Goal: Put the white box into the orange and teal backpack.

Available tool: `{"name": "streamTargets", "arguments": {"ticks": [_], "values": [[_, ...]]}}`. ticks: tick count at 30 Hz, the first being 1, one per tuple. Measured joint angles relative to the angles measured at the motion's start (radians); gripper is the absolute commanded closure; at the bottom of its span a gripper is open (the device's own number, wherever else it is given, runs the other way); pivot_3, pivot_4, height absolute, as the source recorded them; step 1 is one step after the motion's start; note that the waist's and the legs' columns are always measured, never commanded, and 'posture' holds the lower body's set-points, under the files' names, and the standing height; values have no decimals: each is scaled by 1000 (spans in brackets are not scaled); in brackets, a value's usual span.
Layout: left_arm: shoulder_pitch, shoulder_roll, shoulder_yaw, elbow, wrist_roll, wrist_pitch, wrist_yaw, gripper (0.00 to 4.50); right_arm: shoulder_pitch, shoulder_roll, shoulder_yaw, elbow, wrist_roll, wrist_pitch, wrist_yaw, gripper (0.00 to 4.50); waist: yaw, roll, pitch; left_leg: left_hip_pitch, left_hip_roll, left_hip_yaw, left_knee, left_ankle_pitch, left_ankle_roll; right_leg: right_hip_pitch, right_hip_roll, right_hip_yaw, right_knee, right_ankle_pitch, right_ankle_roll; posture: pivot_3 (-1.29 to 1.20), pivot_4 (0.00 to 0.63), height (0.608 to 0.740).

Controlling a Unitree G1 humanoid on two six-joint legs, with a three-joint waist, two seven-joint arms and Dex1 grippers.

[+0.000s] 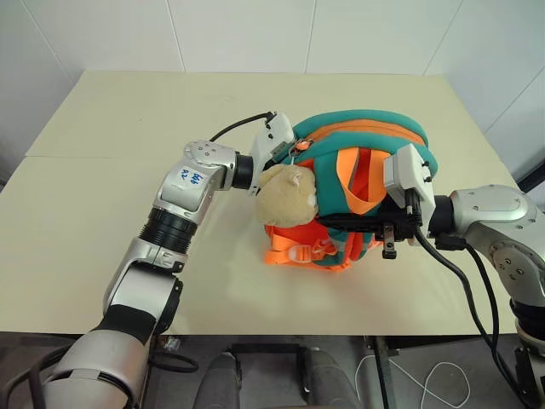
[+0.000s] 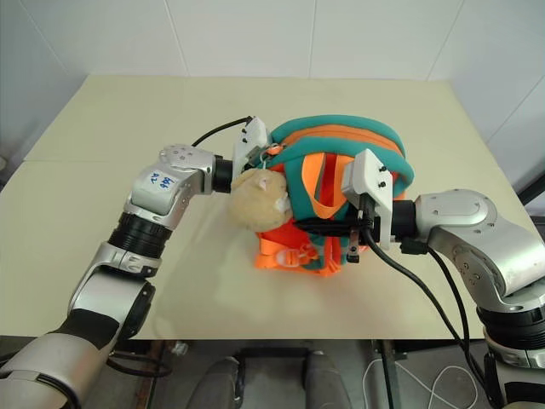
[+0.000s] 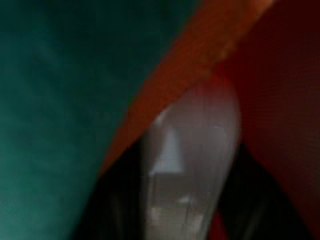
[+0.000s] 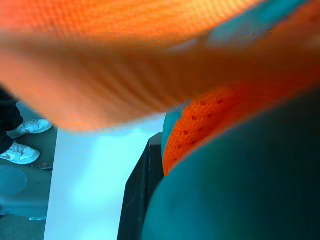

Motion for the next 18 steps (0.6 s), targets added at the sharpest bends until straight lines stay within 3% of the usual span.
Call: {"name": "streamTargets", "arguments": {"ticks": [4,7,11,18], "values": [[36,56,33,-64,-24,-22,-27,721,-6,15,4,-5,0,0,-3,4500,-2,0,0,0,0,0,-1,0,0,-1,0,0,0,0,0,0,150,740],[98,216,124,-151,-80,-66,-106,35,-7,22,12,-6,-1,0,-3,4500,-17,1,1,0,1,1,-3,0,0,-3,1,1,2,-1,-1,0,150,740],[163,380,259,-234,-132,-52,-154,35,-8,23,20,-2,-5,0,-3,4500,-12,1,1,0,1,1,-2,0,0,-2,0,1,2,-1,-1,0,150,740],[348,429,393,-451,-300,125,-109,35,-8,25,28,1,-7,0,-3,4500,5,1,1,0,0,0,0,0,0,1,-1,1,-1,0,0,0,150,740]]}}
